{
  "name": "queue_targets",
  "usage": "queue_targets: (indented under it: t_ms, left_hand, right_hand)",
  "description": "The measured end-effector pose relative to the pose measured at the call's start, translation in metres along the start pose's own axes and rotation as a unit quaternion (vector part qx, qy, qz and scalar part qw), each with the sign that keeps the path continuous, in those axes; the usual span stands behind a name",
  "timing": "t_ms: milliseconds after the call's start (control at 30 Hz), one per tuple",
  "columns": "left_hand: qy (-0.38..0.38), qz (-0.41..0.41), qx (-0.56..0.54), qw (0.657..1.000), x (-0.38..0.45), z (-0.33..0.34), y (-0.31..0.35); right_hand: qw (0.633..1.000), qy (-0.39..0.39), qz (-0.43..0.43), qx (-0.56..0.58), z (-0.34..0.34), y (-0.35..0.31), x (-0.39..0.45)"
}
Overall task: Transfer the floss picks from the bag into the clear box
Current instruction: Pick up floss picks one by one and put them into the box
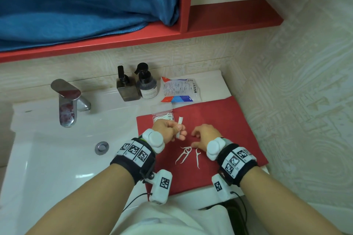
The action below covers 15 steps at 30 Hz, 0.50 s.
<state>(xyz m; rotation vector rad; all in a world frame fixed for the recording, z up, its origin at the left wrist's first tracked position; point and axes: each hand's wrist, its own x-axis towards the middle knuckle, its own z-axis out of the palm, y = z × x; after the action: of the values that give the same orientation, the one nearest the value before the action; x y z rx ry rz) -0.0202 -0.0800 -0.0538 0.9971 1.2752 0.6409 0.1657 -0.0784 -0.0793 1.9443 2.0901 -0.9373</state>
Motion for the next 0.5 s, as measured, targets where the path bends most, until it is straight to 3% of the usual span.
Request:
queue_targets:
  t_ms: [200, 500]
  left_hand:
    - [0.013, -0.009, 0.013, 1.0, 0.0, -0.004, -0.004]
    - [0.026, -0.024, 0.037, 0.999, 0.001, -0.005, -0.021]
  right_hand:
    - [0.999, -0.022, 0.027, 0.025, 0.006, -0.01, 0.002]
    - [0.997, -0.068, 0.0, 0.042, 0.001, -0.004, 0.001]
